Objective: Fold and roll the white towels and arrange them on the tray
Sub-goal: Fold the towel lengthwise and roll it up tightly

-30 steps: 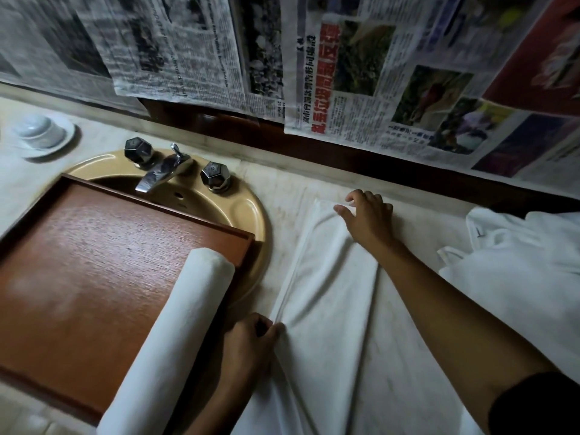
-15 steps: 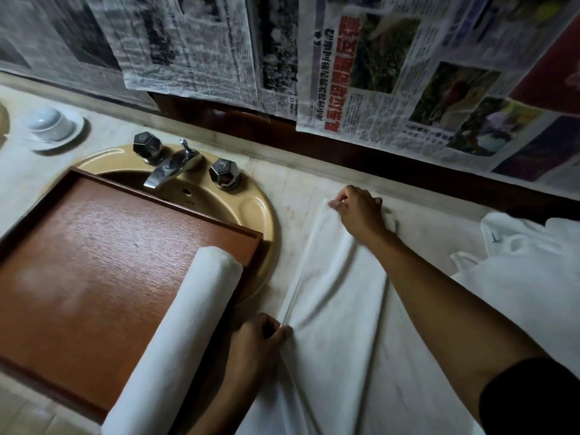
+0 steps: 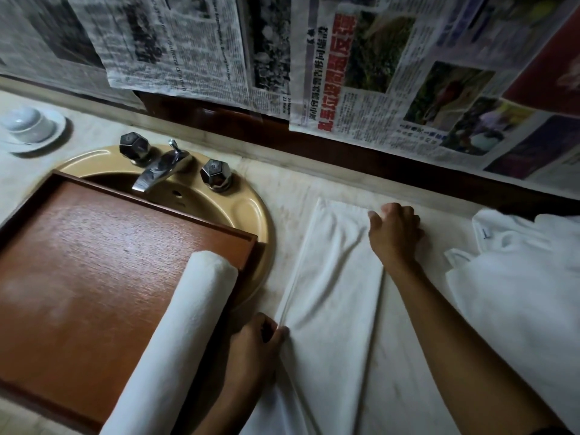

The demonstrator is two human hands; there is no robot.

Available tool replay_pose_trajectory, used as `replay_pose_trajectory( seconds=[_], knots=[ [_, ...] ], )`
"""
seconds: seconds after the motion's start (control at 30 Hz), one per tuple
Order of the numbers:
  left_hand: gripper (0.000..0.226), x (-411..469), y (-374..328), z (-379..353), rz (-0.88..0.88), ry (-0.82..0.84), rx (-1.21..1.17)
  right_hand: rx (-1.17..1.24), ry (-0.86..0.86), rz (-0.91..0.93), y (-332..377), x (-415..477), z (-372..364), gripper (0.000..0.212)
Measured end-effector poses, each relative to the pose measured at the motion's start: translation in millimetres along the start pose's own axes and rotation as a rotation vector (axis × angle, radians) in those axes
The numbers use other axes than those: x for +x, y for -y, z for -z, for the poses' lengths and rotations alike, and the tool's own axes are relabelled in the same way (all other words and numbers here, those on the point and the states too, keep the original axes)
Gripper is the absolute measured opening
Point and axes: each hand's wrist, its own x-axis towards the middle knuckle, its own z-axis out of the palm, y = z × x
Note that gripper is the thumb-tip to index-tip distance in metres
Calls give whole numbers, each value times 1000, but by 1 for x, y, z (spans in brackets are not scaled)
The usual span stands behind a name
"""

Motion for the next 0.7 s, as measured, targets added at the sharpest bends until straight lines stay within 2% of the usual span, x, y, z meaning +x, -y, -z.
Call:
replay_pose_trajectory(
  seconds=[0.1,0.17,0.23,0.33,0.43,0.5,0.6,0.63,0.7],
  knots=[
    [24,1,2,-1,-3,0,1,163,63,19,-14,11,0,21],
    [24,1,2,-1,-4,4,-4,244,-5,51,-18,11,0,24],
    [24,1,2,-1,-1,4,-5,193,-95,104,-14,0,1,28],
    [25,0,4,-2,-2,9,7,193,-107,415,6,-36,-4,32],
    [23,3,3,-1,-2,45,-3,-12,121,703,19,-84,-20,52],
    [23,5,1,-1,71,77,-52,-177,230,719,15,-96,-28,60],
    [30,1,-5,2,324,257,-400,-225,259,695,13,-90,-28,62],
    [30,0,-5,3,334,277,-457,-238,258,693,14,-89,-27,62],
    [25,-3,0,2,213,215,-335,-256,258,681,14,-89,-28,62]
  ],
)
